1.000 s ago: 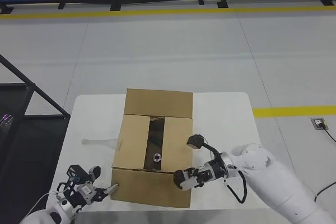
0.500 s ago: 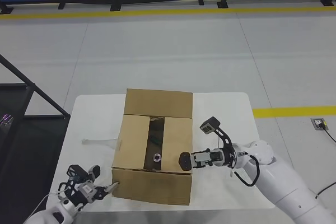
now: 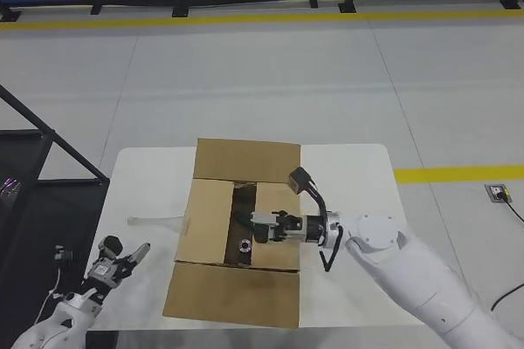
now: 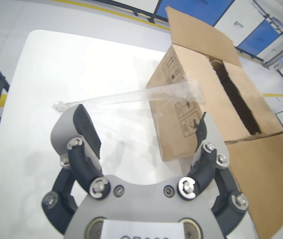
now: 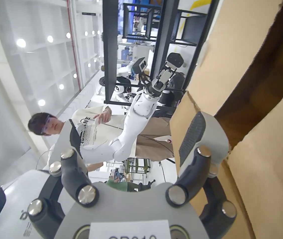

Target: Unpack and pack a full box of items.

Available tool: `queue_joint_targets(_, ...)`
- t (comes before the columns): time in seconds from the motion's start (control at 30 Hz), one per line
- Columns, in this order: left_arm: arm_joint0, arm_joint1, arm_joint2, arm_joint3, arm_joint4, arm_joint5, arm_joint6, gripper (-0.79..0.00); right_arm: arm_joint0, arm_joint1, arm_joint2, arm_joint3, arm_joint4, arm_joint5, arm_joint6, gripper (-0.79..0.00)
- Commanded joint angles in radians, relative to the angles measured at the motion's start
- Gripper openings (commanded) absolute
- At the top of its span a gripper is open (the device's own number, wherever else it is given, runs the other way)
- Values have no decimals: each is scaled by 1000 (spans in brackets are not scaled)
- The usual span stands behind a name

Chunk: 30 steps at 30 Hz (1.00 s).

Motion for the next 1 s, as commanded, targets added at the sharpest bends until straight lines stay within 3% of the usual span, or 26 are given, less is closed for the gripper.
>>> queue_joint_targets(0.0,-23,-4,46,12,60,60,18,0,25,-20,-24,26,-21,29,-43,0)
queue_joint_targets(0.3,-83,-20,173,67,182,146,67,0,89,-86,-91,116,-63,94,-110,0)
queue_joint_targets(0.63,-95,-24,215,61,204,133,71,0,75,-87,-90,97,-79,93,-117,0)
queue_joint_targets(0.97,-71,-25,221,25,234,140,91,0,103,-128,-109,112,-185,214,-198,0)
